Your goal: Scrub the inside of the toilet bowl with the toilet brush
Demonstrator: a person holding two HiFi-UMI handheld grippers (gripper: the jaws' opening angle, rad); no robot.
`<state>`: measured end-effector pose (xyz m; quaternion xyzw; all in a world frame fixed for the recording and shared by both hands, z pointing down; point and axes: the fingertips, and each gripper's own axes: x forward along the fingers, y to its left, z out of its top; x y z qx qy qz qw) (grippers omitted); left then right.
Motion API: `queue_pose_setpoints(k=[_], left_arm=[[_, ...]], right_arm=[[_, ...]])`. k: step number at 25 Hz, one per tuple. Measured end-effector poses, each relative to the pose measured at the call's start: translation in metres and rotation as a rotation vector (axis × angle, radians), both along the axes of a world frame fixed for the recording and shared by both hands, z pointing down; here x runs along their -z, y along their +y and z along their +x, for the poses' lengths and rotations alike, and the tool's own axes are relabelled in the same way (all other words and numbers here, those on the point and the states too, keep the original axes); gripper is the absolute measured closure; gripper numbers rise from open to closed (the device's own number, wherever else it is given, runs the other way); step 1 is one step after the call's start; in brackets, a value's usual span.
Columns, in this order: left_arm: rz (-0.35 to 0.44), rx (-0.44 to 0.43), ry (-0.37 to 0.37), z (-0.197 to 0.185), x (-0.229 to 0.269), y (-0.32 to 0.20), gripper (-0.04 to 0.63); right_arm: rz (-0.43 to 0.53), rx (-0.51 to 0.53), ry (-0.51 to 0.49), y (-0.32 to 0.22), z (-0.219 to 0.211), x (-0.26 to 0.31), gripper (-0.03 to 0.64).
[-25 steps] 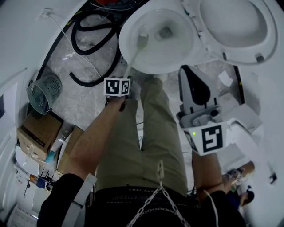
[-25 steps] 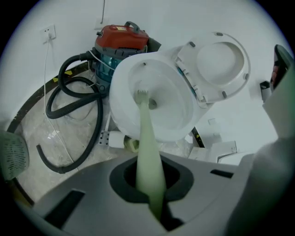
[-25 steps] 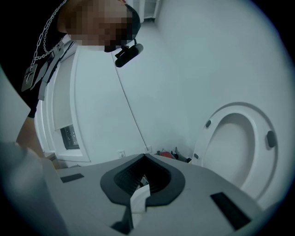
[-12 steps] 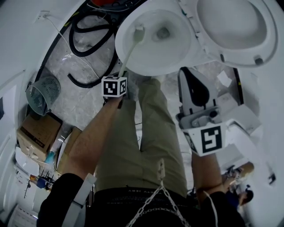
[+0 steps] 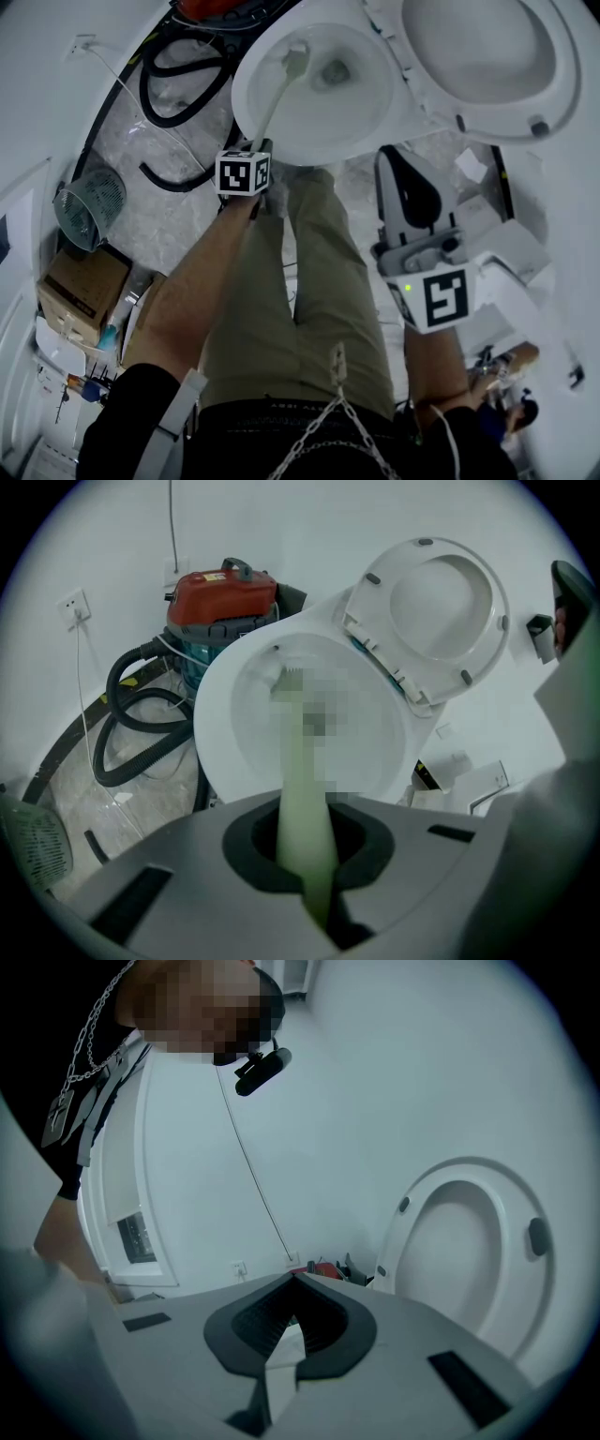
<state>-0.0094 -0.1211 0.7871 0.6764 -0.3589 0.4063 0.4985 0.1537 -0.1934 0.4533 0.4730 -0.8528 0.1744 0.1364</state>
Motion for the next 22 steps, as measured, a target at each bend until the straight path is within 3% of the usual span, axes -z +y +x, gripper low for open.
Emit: queue_pose_setpoints(k=[5,9,16,22], left_arm=[[-0.001,-0.009,0.037,0.021,0.003,0.006,0.595],[-0.048,0.002,0.074,0.042,0.006,0.027,0.595],[-0.165,0.18,0.09,0.053,-0.013,0.037,0.595],[-0.132,0.12,0.063,0.059,-0.02,0.01,0.595]], right_arm=[[-0.01,-0.006,-0.005,-0.001,0.008,-0.002,0.615],[-0.011,-0.02,-0.033,-0.004,0.008,0.001,0.615],[-0.034,-0.035,-0.034,-0.005,0.018,-0.001,0.615],[-0.04,-0.055,-0.038,-0.006,0.029,-0.004,0.615]])
